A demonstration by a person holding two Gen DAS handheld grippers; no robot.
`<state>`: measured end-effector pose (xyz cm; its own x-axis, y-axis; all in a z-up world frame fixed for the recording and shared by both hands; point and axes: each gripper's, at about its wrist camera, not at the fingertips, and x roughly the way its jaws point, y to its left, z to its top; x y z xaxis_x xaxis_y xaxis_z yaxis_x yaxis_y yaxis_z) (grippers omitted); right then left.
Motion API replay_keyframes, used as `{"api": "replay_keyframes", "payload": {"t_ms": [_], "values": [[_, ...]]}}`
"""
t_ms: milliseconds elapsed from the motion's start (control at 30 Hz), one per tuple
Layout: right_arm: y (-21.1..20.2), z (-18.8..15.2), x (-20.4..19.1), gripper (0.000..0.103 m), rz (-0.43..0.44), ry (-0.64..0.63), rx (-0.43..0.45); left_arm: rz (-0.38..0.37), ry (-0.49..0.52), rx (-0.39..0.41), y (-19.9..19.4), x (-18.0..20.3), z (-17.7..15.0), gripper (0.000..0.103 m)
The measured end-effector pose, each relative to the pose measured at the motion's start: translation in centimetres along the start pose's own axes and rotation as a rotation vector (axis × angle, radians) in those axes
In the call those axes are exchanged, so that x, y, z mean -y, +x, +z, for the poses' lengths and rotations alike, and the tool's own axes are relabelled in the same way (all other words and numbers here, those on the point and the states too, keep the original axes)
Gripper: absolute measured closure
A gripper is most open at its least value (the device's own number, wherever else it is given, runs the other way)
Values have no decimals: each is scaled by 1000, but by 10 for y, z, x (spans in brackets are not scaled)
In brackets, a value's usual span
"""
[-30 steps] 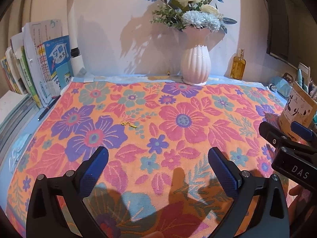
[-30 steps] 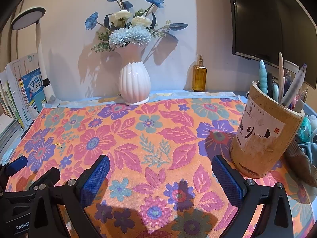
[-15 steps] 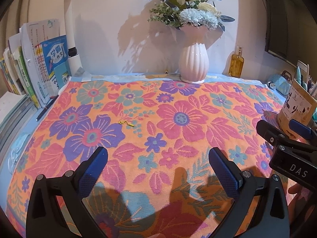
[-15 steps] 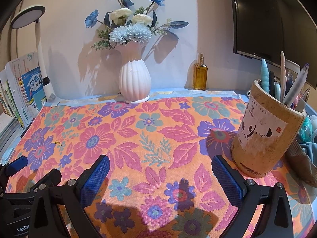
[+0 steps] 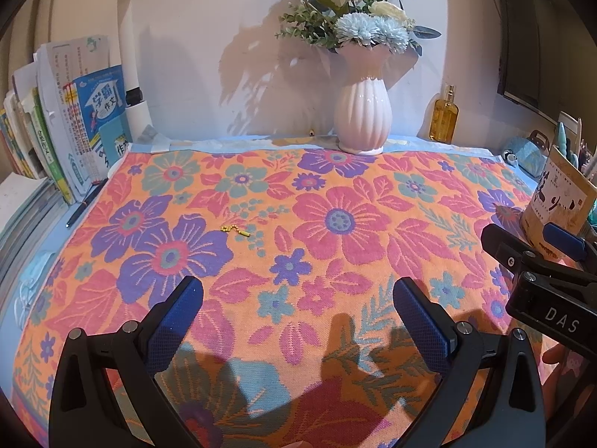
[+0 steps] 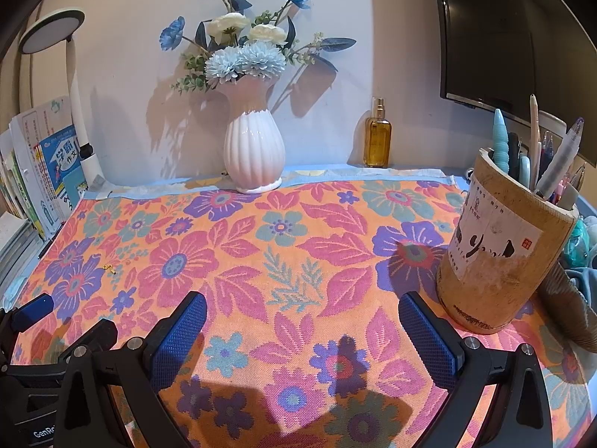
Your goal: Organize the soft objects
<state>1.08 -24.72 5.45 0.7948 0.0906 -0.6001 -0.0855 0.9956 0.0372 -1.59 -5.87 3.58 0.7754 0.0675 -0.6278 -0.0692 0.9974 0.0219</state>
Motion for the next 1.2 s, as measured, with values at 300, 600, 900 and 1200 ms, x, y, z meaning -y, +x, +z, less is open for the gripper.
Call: {"api": "replay_keyframes", "payload": {"t_ms": [300, 600, 900, 1200], "values": [[1, 0, 0, 0, 0, 0, -4, -1, 8, 1, 0, 2, -1, 1], [1, -1, -1, 0, 1, -1, -6, -6, 15, -1, 0, 3, 0, 1], [1, 0, -1, 0, 1, -3, -8, -7, 15, -2, 0, 2, 0, 1], [2, -1, -1, 0, 4, -7, -12, -12, 17, 0, 0, 2, 0, 1]]}}
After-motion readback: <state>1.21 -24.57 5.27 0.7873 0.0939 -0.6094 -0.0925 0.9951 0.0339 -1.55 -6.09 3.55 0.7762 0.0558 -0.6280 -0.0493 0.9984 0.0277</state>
